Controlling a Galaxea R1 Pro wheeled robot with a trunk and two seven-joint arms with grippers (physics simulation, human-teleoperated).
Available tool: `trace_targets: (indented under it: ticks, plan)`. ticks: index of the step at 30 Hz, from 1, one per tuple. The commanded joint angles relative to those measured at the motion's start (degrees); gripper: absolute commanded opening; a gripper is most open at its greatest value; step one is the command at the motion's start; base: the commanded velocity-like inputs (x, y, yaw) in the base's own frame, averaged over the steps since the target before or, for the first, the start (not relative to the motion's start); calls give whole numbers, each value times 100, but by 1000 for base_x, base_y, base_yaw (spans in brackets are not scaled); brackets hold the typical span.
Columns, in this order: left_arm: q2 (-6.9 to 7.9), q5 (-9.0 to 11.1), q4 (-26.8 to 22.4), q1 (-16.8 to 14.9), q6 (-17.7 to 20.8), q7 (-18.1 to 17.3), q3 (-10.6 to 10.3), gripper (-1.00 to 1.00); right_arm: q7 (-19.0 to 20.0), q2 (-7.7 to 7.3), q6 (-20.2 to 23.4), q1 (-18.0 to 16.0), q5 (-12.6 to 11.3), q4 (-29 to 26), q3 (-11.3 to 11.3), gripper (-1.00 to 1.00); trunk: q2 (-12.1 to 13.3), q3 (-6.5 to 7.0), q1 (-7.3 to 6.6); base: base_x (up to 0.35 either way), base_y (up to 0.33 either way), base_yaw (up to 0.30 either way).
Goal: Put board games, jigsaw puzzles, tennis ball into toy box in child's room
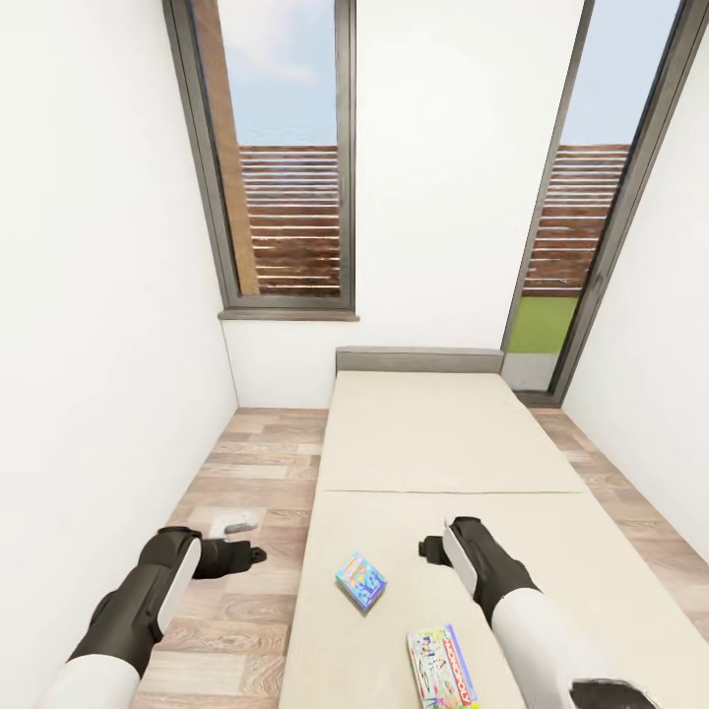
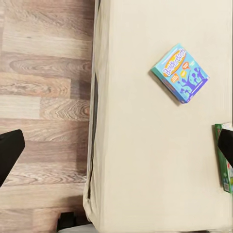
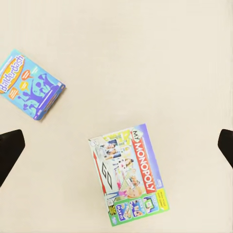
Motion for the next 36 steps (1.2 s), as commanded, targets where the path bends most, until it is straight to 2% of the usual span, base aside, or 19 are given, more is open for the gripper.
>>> trace_targets:
  ticks: [1,3,8,10,16,25,36]
  plan:
    - [-6,41,-5,-6,43,8,6,100,-63,3,-11,-110,-58,147,-22,100,-14,-14,3,0,0,0]
    - [-28,41,-7,-9,74,-9,6,100,-103,0,-84,-337,-59,462,-25,100,-54,-32,25,0,0,0]
    - [-58,42,-8,-11,130,-92,5,100,-137,-9,-151,-535,-64,757,-58,100,-255,-122,135,0,0,0]
    - [-59,42,-8,-11,149,-121,5,100,-137,-11,-159,-549,-62,789,-101,100,-335,-158,179,0,0,0]
    - [-59,42,-8,-23,303,-340,15,100,-137,-15,-179,-559,-65,835,-209,100,-335,-158,179,0,0,0]
    - [-59,42,-8,-29,457,-783,22,100,-137,3,-183,-560,-69,844,-221,100,-335,-158,179,0,0,0]
    - [-66,42,-8,-38,573,-958,23,100,-137,-30,-161,-560,-69,845,-234,100,-776,-355,421,0,0,0]
